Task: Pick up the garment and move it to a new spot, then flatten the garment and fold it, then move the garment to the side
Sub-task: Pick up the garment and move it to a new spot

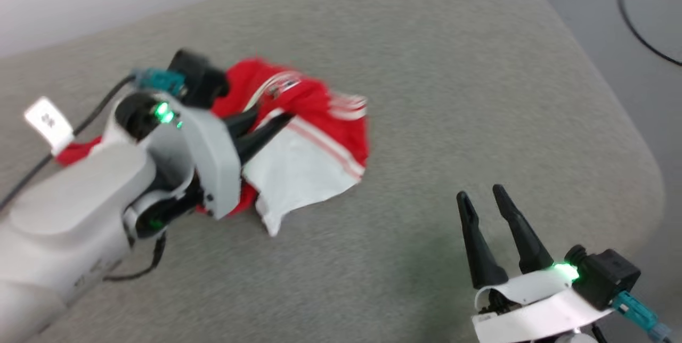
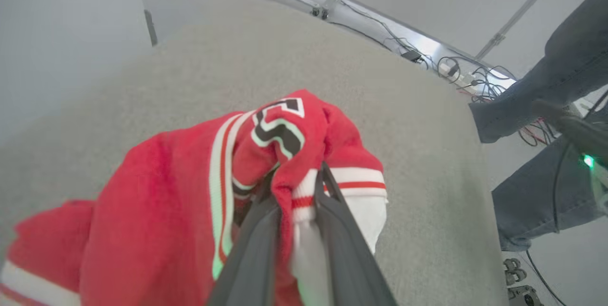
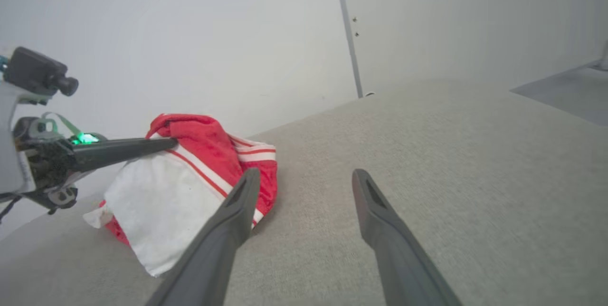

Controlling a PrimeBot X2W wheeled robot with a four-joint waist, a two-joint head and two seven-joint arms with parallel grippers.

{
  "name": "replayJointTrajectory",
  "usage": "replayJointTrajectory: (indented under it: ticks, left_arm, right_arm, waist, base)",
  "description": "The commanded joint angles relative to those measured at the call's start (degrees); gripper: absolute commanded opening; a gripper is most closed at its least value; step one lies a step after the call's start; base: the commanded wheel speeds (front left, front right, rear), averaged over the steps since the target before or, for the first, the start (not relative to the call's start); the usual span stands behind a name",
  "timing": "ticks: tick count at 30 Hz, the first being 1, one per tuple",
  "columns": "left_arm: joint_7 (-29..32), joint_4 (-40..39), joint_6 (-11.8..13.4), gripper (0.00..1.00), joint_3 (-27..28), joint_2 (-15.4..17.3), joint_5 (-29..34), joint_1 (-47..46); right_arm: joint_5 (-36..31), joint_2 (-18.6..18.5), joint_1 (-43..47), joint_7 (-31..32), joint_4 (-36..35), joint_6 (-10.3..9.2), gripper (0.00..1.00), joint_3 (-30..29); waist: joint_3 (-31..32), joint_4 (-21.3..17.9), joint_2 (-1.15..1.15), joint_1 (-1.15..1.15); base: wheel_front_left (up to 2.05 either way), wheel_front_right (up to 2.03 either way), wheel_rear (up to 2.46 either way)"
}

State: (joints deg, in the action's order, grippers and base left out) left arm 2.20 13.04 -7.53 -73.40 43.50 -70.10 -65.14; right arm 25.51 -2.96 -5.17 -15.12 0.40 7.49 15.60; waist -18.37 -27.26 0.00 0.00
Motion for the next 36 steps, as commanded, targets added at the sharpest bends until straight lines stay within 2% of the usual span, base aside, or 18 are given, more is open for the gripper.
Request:
replayJointTrajectory:
  ticks: [1, 4, 9, 17, 18, 19, 20, 21, 26, 32, 36]
  left_arm:
    - [0.26, 1.84, 0.07, 0.00, 0.09, -0.14, -0.07, 1.73]
    - [0.92, 5.31, 0.07, 0.00, 0.07, -1.12, 0.07, 3.24]
    - [4.84, 8.51, 0.07, 0.00, 0.02, -1.40, 4.91, 5.69]
    - [9.83, 12.15, 0.53, 0.00, -1.19, 2.41, 10.83, 11.52]
    - [10.41, 12.00, 0.53, 0.11, -1.33, 2.77, 11.36, 11.97]
    - [10.57, 11.87, 0.53, 0.34, -1.39, 3.19, 11.55, 12.35]
    - [11.01, 11.60, 0.53, 0.87, -1.42, 3.70, 12.06, 12.80]
    - [11.16, 11.22, 0.53, 1.00, -1.51, 4.18, 12.04, 13.16]
    - [4.79, 11.02, 0.78, 1.00, -0.79, 6.33, 8.58, 11.65]
    - [-3.49, 4.91, 0.11, 1.00, 0.17, 1.66, 2.95, 6.31]
    - [-8.22, 0.79, 0.09, 1.00, 0.39, 0.83, -2.33, 4.92]
  right_arm:
    - [0.90, 0.14, 0.83, -0.06, -0.81, 0.00, 1.00, 0.00]
    - [1.75, 0.19, 2.18, -0.05, -2.45, 0.00, 1.00, -1.19]
    - [2.77, 0.15, 3.89, -0.05, -4.53, 0.00, 1.00, -1.87]
    - [2.67, 0.14, 5.50, -0.05, -7.06, 0.00, 1.00, -0.19]
    - [2.44, 0.14, 5.44, -0.05, -7.11, 0.00, 1.00, -0.04]
    - [2.15, 0.14, 5.27, -0.05, -7.04, 0.00, 1.00, 0.12]
    - [1.93, 0.14, 5.00, -0.05, -6.86, 0.00, 1.00, 0.33]
    - [1.65, 0.14, 4.64, -0.05, -6.60, 0.00, 1.00, 0.58]
    - [0.35, 0.13, 2.81, -0.05, -4.86, 0.00, 1.00, 1.80]
    - [-3.22, 0.07, 0.71, -0.05, -1.24, 0.00, 1.00, -1.07]
    - [-6.35, 0.07, -1.64, -0.05, 1.70, 0.00, 1.00, -2.27]
  waist:
    - [-2.56, -5.44, 0.00, 0.00]
    - [-3.73, -5.83, 0.00, 0.00]
    - [-5.58, -6.17, 0.00, 0.00]
    - [-7.26, -6.26, 0.00, 0.00]
    - [-7.28, -6.25, 0.00, 0.00]
    - [-7.19, -6.22, 0.00, 0.00]
    - [-7.02, -6.20, 0.00, 0.00]
    - [-6.74, -6.16, 0.00, 0.00]
    - [-4.81, -5.57, 0.00, 0.00]
    - [-1.06, 2.31, 0.00, 0.00]
    - [1.56, 7.79, 0.00, 0.00]
  base:
    - [0.00, 0.00, 0.00]
    - [0.00, 0.00, 0.00]
    - [0.04, 0.04, 0.04]
    - [0.09, 0.09, 0.09]
    - [0.00, 0.00, 0.00]
    - [0.00, 0.00, 0.00]
    - [0.00, 0.00, 0.00]
    - [0.00, 0.00, 0.00]
    - [0.00, 0.00, 0.00]
    - [0.00, 0.00, 0.00]
    - [0.00, 0.00, 0.00]
